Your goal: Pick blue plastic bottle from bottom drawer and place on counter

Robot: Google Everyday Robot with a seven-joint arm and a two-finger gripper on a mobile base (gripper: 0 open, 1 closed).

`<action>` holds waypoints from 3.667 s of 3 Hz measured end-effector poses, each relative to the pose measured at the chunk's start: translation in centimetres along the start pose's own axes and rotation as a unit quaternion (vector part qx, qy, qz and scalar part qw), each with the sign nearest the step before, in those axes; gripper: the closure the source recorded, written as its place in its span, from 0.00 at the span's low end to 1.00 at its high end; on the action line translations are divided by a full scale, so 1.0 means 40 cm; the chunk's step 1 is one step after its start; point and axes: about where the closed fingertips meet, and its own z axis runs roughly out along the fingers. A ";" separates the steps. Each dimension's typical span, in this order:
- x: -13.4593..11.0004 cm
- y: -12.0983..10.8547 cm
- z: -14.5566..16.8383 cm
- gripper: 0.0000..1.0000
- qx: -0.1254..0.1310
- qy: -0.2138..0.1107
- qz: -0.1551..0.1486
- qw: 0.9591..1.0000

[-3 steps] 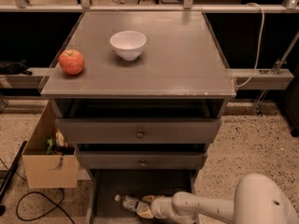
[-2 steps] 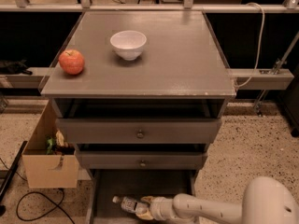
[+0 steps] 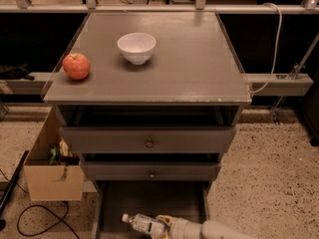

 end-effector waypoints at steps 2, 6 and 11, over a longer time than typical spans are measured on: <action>-0.278 0.048 -0.303 1.00 0.053 -0.019 -0.101 0.993; -0.505 -0.079 -0.515 1.00 0.080 -0.018 -0.173 0.981; -0.836 -0.241 -0.781 1.00 0.093 -0.012 -0.202 0.975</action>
Offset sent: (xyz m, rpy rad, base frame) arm -0.0706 -0.0566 0.2791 -0.1273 -0.3853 0.0416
